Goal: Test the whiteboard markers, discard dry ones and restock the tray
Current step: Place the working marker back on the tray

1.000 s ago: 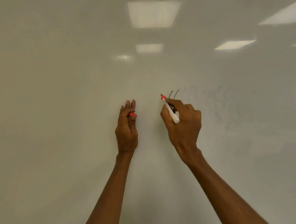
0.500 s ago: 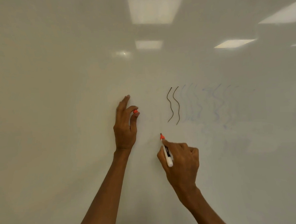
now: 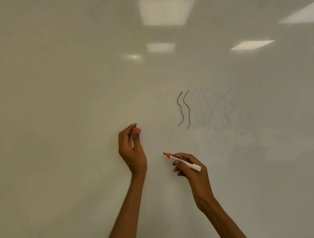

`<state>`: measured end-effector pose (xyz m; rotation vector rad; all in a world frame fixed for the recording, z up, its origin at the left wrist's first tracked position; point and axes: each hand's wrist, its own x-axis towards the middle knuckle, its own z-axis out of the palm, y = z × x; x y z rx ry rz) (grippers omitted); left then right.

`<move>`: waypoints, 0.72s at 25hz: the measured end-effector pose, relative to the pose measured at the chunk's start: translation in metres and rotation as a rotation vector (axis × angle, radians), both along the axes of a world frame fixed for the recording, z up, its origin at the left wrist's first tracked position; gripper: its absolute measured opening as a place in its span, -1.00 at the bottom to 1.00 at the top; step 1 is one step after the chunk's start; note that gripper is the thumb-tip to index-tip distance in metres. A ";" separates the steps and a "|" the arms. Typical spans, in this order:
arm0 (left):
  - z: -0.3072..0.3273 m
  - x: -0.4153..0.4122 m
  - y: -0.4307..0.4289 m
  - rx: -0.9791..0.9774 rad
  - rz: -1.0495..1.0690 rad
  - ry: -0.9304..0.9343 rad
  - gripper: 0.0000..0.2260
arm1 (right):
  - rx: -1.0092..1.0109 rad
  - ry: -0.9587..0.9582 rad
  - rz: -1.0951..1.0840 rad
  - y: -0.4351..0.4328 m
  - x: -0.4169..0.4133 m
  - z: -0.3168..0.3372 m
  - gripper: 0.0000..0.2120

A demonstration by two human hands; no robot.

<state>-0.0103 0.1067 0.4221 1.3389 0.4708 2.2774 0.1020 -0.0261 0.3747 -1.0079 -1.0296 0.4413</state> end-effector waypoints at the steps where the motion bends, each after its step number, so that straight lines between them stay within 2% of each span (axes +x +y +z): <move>1: -0.009 -0.001 -0.008 -0.068 -0.059 -0.052 -0.82 | -0.019 0.085 0.040 0.001 -0.001 -0.001 -0.81; 3: -0.028 -0.003 -0.017 -0.195 -0.194 -0.120 -0.79 | -0.033 0.205 0.115 0.003 -0.005 -0.005 -0.76; 6: -0.047 -0.011 -0.024 -0.349 -0.353 -0.186 -0.80 | -0.034 0.279 0.177 0.004 -0.015 -0.012 -0.78; 9: -0.062 -0.025 -0.026 -0.427 -0.398 -0.198 -0.78 | -0.057 0.339 0.196 0.007 -0.028 -0.020 -0.79; 18: -0.098 -0.059 -0.036 -0.474 -0.408 -0.095 -0.74 | -0.126 0.313 0.217 0.018 -0.062 -0.044 -0.81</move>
